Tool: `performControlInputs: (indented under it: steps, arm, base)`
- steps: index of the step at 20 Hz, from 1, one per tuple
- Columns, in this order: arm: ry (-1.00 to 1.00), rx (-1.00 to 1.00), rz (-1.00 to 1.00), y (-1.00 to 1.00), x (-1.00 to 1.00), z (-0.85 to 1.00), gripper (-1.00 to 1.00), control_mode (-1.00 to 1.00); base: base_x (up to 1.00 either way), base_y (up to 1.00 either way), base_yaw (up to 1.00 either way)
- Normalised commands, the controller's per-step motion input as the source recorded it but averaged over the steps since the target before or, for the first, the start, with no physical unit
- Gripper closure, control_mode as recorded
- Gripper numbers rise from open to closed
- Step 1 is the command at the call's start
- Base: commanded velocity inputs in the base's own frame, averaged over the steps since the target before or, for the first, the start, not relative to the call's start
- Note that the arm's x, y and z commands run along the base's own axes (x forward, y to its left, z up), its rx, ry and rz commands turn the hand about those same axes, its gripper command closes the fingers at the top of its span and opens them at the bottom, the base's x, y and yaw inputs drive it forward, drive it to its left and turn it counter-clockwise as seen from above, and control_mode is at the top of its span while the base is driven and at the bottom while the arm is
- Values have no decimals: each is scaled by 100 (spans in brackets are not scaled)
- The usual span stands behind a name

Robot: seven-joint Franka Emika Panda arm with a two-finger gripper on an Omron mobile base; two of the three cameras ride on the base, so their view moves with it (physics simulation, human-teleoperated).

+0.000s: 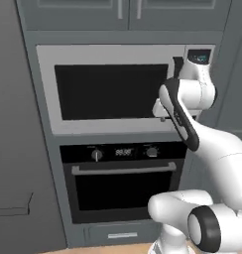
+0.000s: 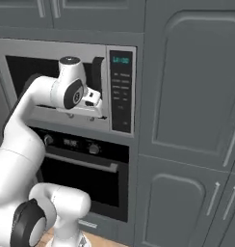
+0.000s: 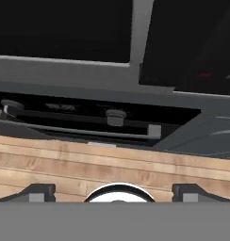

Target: Take the baked cake out of the oven and place it on the plate for cooling. Then close the oven door.

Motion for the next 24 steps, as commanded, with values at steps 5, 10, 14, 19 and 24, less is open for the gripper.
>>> performControlInputs:
  steps: [5, 10, 14, 19, 24]
  arm:
    - [0, 0, 0, 0, 0, 0, -100, 100]
    - [0, 0, 0, 0, 0, 0, -100, 100]
    - [0, 0, 0, 0, 0, 0, -100, 100]
    - [0, 0, 0, 0, 0, 0, -100, 100]
    - [4, 0, 15, -14, 11, -24, -100, -100]
  base:
    - [0, -66, 70]
    - [0, -71, 67]
    - [0, -99, 55]
    - [9, -79, 47]
    - [17, -37, 25]
